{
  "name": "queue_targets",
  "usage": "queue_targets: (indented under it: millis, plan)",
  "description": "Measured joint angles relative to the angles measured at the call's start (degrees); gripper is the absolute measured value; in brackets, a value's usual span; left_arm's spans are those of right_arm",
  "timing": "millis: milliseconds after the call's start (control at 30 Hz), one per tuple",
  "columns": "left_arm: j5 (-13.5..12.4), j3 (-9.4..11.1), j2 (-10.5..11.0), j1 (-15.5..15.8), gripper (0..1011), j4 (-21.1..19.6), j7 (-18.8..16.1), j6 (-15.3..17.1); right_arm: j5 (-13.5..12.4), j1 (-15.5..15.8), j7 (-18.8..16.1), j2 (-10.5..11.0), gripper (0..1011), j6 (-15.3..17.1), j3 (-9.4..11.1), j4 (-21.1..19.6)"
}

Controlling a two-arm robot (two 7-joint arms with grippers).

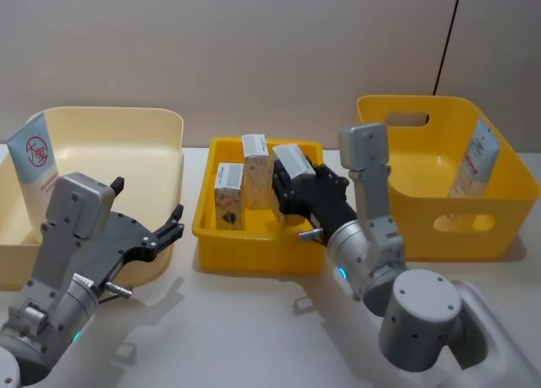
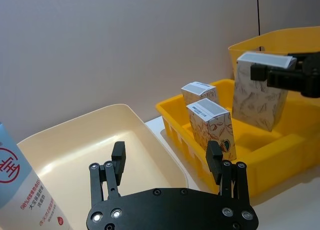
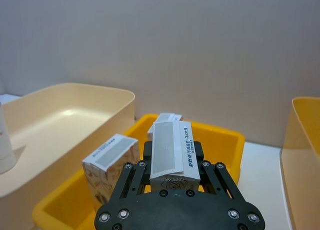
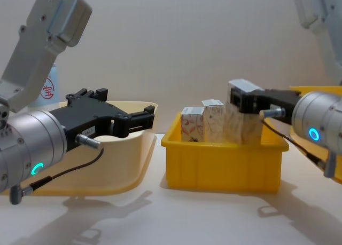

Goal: Bimanual collaborative sorting of washing and personal care products

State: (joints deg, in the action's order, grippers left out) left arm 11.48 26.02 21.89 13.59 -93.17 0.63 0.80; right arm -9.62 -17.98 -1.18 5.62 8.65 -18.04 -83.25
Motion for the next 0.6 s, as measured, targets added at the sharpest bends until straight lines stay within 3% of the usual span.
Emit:
queue_targets:
  millis: [600]
  plan:
    - [0.0,0.0,0.0,0.0,1003,0.0,0.0,0.0,-0.32,-0.8,-5.22,2.07,422,-13.87,2.6,-1.39]
